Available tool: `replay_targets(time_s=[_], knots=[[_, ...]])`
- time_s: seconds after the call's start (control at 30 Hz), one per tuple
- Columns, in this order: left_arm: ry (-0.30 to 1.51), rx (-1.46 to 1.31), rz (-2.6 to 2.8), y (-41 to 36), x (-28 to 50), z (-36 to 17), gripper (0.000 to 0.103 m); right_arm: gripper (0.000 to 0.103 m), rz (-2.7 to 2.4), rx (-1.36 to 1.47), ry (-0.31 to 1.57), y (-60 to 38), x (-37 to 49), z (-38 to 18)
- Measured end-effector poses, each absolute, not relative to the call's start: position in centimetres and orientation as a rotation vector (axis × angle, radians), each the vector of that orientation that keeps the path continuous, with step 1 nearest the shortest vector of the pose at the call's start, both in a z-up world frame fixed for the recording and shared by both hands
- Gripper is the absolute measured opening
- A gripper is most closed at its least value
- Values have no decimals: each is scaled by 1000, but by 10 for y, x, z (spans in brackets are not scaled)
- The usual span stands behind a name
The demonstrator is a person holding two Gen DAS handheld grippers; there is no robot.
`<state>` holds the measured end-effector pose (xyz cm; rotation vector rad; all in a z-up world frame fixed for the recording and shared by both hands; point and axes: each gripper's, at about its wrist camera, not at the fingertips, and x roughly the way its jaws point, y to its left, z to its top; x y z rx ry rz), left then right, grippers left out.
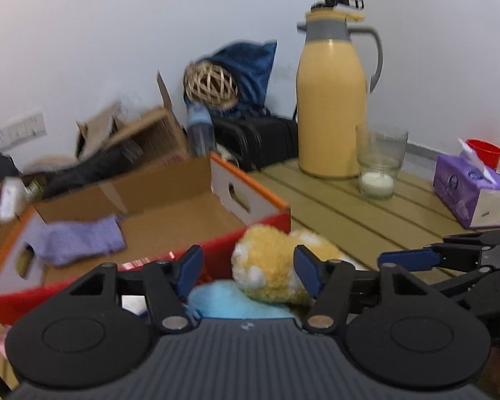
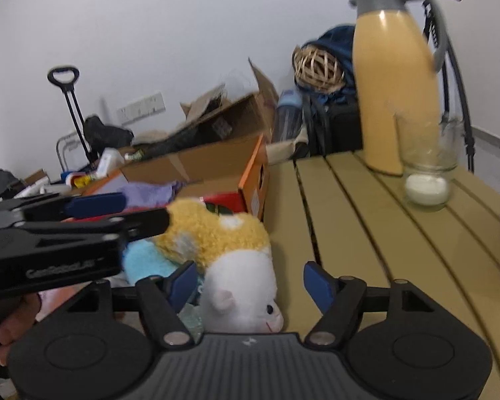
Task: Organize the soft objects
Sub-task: 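Close the right gripper around the yellow-white plush toy and lift it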
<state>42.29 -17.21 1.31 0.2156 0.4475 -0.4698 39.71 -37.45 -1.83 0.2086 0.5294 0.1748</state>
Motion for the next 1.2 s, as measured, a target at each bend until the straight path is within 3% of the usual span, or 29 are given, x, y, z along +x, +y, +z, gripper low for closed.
replay_targets(time_s=[0.07,0.1,0.13,0.5,0.8,1.2], knots=[[471,185,-512,-169,429,9,54,68,177,218,538,-372,403,-26],[476,169,-532,-168,431,9,42,64,182,229,542,-371,406,-30],[479,153,-556,-167,432,9,38,50,193,239,549,-371,408,-32],[366,103,-581,-154,396,34,36,45,170,205,473,-364,380,-2],[277,32,-543,-110,293,79,36,45,231,129,380,-329,290,55],[193,-24,-491,-56,183,98,36,45,302,78,326,-282,181,84]])
